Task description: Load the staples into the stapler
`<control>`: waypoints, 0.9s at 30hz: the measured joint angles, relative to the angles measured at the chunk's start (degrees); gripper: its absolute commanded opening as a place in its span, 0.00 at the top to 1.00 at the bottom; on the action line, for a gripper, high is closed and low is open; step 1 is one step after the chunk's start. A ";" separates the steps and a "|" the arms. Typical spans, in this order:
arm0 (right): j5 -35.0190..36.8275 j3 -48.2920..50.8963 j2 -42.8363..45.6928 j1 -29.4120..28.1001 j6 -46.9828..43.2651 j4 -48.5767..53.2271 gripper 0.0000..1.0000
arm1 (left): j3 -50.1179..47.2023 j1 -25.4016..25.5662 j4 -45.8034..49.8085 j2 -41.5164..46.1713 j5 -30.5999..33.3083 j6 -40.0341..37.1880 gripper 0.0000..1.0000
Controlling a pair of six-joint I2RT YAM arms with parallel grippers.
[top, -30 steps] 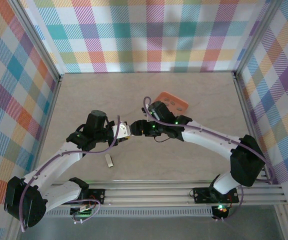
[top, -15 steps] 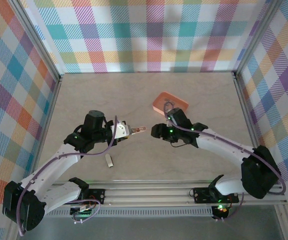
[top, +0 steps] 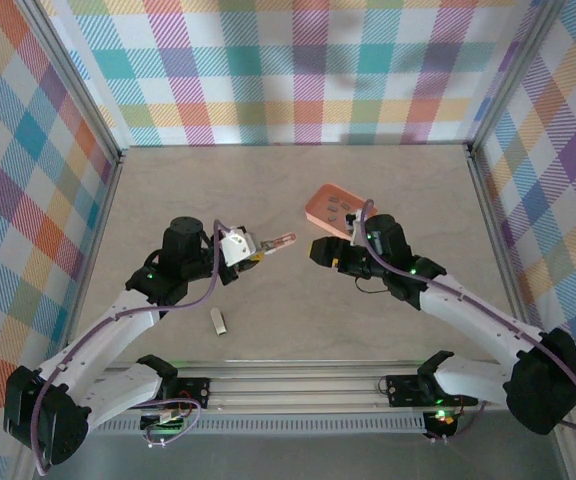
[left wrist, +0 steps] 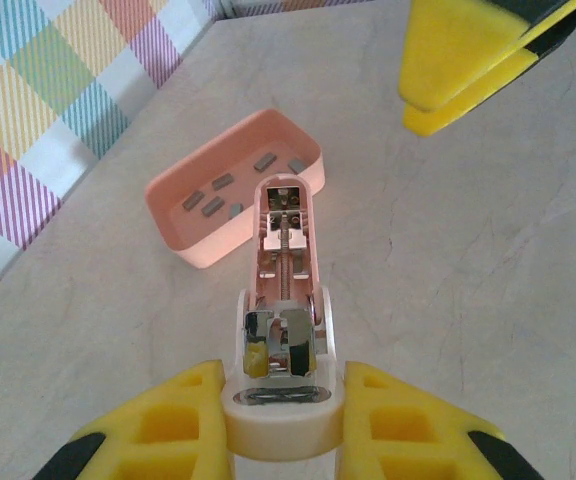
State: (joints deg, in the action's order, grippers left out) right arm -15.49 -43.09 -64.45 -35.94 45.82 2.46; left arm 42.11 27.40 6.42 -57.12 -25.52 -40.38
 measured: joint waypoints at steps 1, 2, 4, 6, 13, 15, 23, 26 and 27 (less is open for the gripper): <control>-0.59 0.20 0.35 0.00 0.00 -1.16 0.33 | 0.00 0.00 -0.26 0.00 -0.09 0.57 1.00; -1.14 0.46 0.61 0.00 0.00 -2.49 0.33 | 0.00 0.00 -0.61 0.04 -0.13 1.16 1.00; -1.92 1.18 1.09 0.00 0.02 -5.14 0.32 | -0.15 0.00 -1.29 0.24 -0.11 2.36 1.00; -2.23 2.27 1.64 0.00 0.00 -7.74 0.32 | -0.63 0.02 -2.58 0.52 -0.13 3.93 1.00; -2.38 2.97 2.67 0.00 -2.64 -10.56 0.29 | -1.46 0.13 -7.28 0.59 -0.11 10.40 1.00; -2.38 2.32 2.67 0.00 -3.54 -10.56 0.29 | -1.49 0.28 -8.17 0.59 -0.11 11.54 1.00; -2.36 -1.03 1.03 -0.37 -6.73 -9.79 0.29 | -1.49 0.94 -9.64 0.57 -0.33 13.49 1.00; -2.10 -2.67 -0.39 -1.40 -8.17 -8.96 0.29 | -1.49 1.09 -9.64 0.50 -0.39 13.84 1.00; -1.95 -2.97 -0.70 -1.77 -8.52 -8.76 0.29 | -1.49 1.09 -9.64 0.50 -0.39 13.86 1.00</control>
State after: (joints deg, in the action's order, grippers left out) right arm -17.43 -46.06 -65.14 -37.71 37.30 -6.31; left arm 40.62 28.49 -3.22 -56.62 -25.91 -26.52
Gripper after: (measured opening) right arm 0.708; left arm 0.202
